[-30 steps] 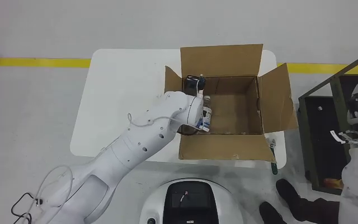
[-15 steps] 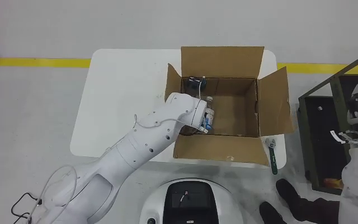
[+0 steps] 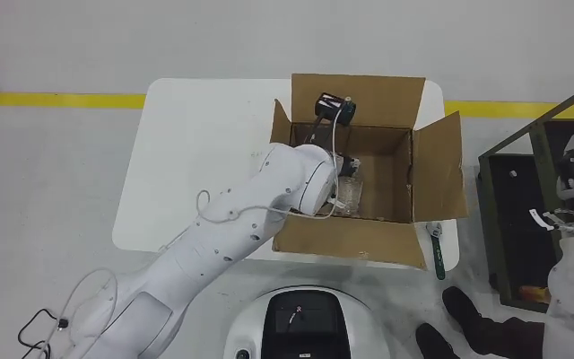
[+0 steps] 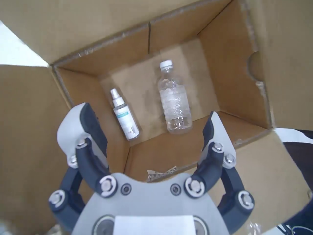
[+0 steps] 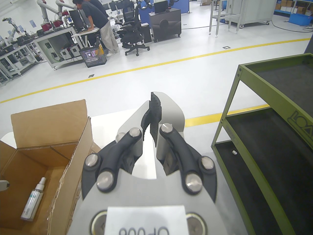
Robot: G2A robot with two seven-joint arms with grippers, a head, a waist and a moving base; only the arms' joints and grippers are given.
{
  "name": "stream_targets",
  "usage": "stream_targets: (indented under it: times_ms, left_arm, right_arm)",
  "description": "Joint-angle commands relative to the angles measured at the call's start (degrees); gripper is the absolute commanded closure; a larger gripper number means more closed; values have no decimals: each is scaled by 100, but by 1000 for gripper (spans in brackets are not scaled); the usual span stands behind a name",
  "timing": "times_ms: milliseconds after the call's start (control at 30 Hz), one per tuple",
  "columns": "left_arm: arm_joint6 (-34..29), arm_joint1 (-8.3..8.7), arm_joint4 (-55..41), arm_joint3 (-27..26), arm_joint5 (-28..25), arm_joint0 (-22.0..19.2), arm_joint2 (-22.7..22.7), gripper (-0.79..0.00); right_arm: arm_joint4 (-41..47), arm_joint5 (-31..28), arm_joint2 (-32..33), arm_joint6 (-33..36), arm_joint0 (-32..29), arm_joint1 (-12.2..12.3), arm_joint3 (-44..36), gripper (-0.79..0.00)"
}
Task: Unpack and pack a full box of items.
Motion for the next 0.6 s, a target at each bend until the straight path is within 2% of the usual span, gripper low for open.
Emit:
stream_targets:
  times_ms: [0, 133, 233, 567]
  left_arm:
    - [9, 61, 114, -516, -192, 137, -213, -785]
    - [135, 150, 110, -1276, -596, 418, -614, -785]
    - [199, 191, 21, -1733, -507, 615, -994, -785]
    - [-192, 376, 1299, -2746, -906, 1201, -1603, -785]
  right_arm:
    - [65, 3, -16, -7, -16, -5, 4, 0]
    - [440, 70, -75, -37, -33, -30, -71, 0]
    - [715, 105, -138, -42, -57, -49, -173, 0]
    - [786, 133, -621, -273, -559, -121, -571, 0]
